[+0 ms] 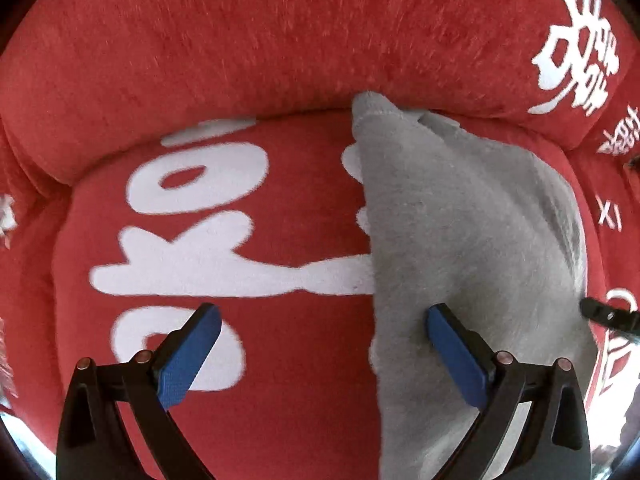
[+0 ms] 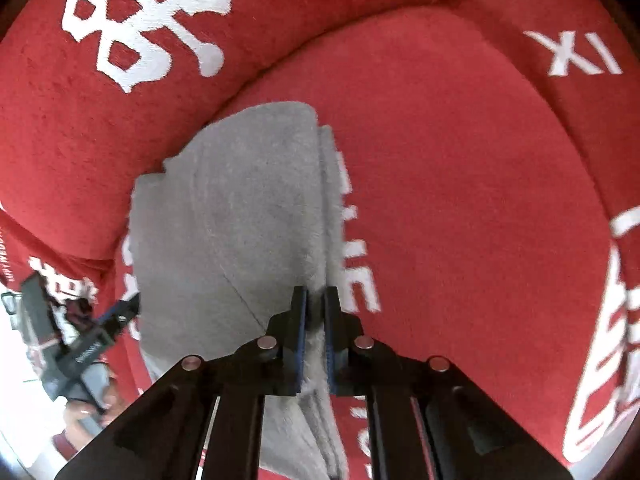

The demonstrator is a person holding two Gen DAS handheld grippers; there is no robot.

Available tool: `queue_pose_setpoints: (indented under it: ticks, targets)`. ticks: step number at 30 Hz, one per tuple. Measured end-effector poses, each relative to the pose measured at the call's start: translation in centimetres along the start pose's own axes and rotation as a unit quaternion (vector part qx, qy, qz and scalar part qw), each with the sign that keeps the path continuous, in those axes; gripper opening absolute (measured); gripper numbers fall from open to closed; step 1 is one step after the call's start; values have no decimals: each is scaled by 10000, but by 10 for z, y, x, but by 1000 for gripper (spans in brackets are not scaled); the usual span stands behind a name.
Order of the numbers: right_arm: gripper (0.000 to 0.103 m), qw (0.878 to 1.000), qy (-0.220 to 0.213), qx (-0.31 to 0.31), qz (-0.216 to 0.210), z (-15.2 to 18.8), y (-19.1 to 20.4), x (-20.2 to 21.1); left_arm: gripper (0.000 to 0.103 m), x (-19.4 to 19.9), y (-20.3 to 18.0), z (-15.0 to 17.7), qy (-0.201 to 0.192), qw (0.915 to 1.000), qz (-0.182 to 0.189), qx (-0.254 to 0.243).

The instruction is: Fold small clothes

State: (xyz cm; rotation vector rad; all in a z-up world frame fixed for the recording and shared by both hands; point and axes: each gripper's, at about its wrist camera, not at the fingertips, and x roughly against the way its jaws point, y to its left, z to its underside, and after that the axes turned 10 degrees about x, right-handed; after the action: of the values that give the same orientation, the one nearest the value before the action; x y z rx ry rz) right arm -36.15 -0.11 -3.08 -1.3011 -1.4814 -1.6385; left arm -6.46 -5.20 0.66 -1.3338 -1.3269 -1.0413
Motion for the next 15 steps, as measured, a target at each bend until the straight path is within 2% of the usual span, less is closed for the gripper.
queue_pose_setpoints:
  ticks: [2,3,7,10,11,13,14,15]
  targets:
    - [9,9984,110,19,558,1,0,7,103,5,2,-1,13,9999,-102,-100]
    - [10,9980,77,34,622,1,-7,15,103,7,3,-1,33,9999,-90,-102]
    - [10,9990,-424,150,59,3,3,42,103,20,-2,-7,28,9998,172,2]
    - [10,9975,-392,559,-161,1,32,36,103,11,-19,-8,76,9999,82,-93]
    - [10,9973,-299,659,-138,1,39,30,103,3,-23,-4,123,9998,-50,-155]
    - [10,9963,127,837,142,5,44,5,103,-6,-21,2,122,9998,-61,-111]
    - [7,9952,188,919,267,6,45,-4,103,-8,-16,2,163,9999,17,-27]
    - [7,9938,-19,1076,293,9,44,-5,103,-9,-12,1,215,9997,50,40]
